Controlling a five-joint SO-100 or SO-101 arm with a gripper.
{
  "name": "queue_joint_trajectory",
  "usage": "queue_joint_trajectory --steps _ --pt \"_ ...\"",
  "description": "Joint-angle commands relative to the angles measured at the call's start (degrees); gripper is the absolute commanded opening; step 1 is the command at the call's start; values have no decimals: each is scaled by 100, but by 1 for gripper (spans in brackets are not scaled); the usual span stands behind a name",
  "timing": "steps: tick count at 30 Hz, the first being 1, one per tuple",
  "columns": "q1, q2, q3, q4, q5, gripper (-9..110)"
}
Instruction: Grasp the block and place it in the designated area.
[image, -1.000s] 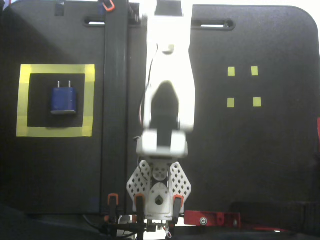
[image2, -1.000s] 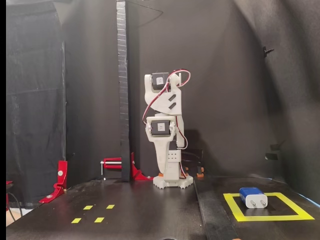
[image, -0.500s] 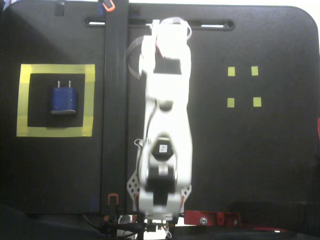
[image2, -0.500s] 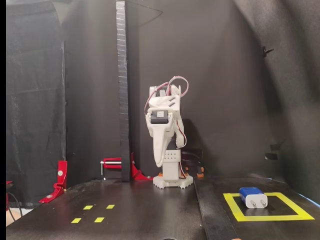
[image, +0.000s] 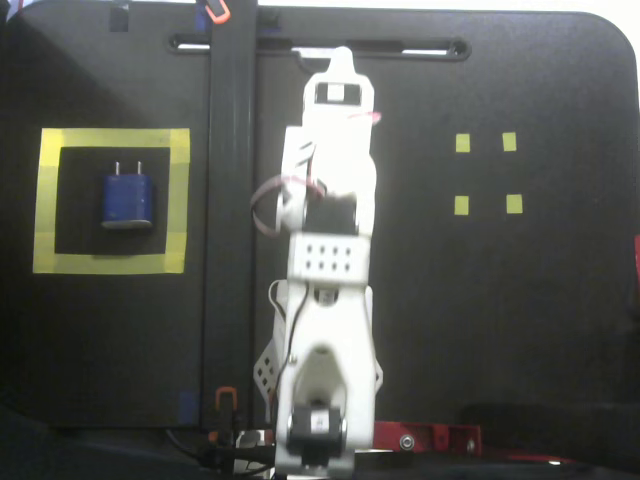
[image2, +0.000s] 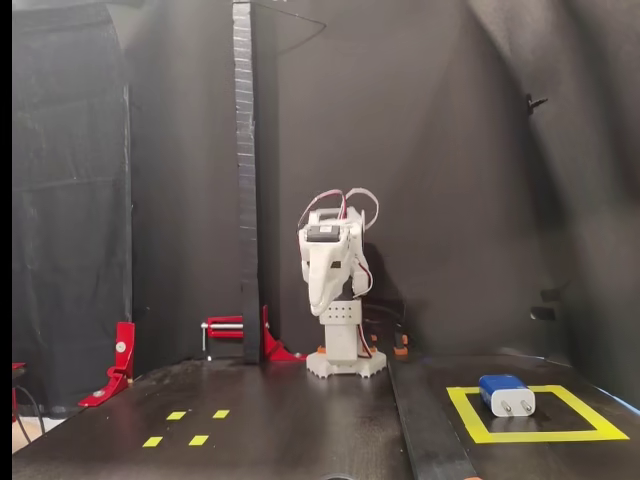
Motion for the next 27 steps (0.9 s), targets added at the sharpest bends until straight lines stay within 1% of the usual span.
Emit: queue_joint_trajectory --steps 1,10,14,20,27 --pt "44 527 387 -387 -44 0" --pt "88 1749 1564 -993 -53 0" --pt "88 2039 1811 -949 -97 0" --pt "70 2382 1837 -422 -97 0" --pt "35 2865 1846 879 -193 0"
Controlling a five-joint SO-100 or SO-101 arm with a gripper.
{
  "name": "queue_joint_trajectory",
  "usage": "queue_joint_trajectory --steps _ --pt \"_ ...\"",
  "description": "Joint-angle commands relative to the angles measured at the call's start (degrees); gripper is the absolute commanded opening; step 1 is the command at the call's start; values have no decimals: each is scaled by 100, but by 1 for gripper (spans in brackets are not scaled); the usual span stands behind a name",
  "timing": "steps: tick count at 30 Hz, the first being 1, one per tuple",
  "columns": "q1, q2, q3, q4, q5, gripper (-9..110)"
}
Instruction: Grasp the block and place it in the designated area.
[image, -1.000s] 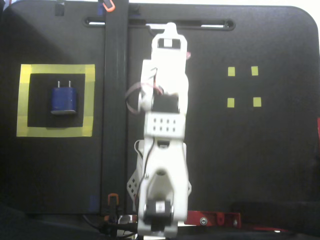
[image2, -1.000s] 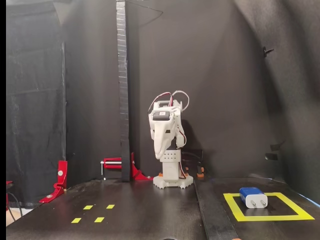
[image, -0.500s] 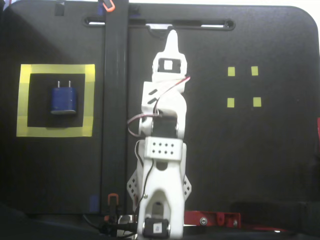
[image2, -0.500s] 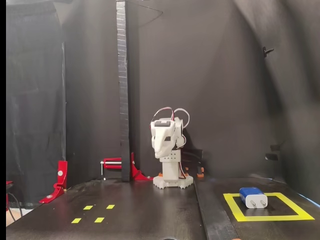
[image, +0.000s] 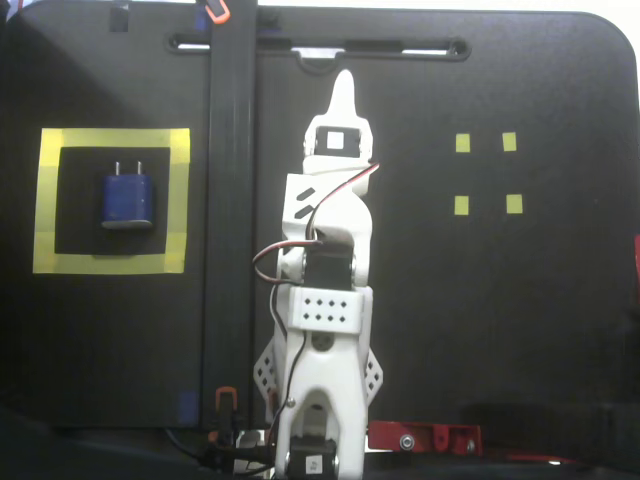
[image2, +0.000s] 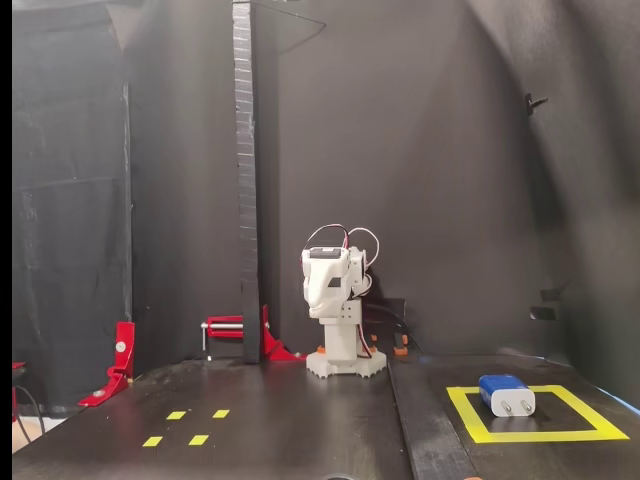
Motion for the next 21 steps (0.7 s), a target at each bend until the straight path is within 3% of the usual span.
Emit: queue_joint_trajectory --steps 1,15,21 --pt "-35 88 18 501 -44 0" --pt "-211 88 26 2259 -105 0" --pt "-272 88 26 2259 -141 0"
